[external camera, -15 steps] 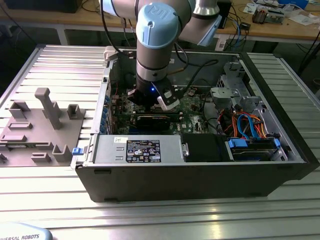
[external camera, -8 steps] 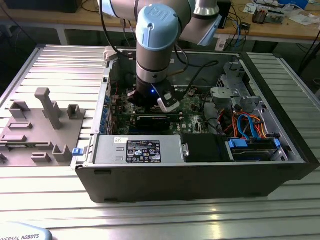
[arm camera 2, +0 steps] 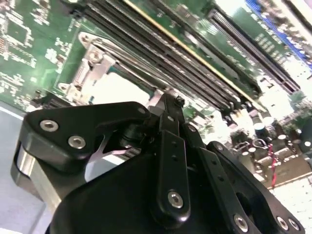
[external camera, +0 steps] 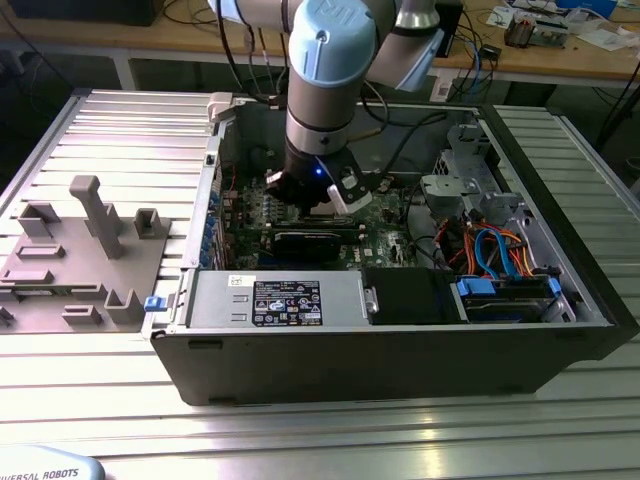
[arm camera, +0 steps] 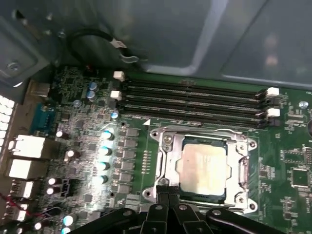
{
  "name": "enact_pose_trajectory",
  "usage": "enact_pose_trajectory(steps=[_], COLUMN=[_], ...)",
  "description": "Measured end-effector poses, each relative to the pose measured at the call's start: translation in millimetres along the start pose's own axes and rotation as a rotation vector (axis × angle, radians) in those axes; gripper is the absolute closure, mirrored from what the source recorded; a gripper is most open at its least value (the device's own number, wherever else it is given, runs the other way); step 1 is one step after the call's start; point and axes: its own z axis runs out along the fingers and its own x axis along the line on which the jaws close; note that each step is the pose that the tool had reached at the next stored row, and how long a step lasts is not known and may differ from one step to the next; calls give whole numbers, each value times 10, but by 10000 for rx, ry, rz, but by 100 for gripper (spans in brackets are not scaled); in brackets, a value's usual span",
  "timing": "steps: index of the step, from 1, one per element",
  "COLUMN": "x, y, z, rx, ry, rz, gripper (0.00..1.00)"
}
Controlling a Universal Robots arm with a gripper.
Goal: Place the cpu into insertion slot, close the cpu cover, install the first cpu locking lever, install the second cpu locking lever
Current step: 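Install the second cpu locking lever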
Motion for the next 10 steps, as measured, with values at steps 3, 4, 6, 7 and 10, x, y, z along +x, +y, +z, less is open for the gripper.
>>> enact_pose_trajectory(steps=[3, 4, 6, 7, 10], x=[-55, -69, -112, -132, -195], y=[11, 13, 20, 28, 61], z=[2, 2, 4, 5, 12], rx=[16, 20, 40, 59, 104], ry=[24, 30, 51, 62, 90], rz=[6, 8, 13, 16, 21], gripper=[89, 89, 89, 89, 89])
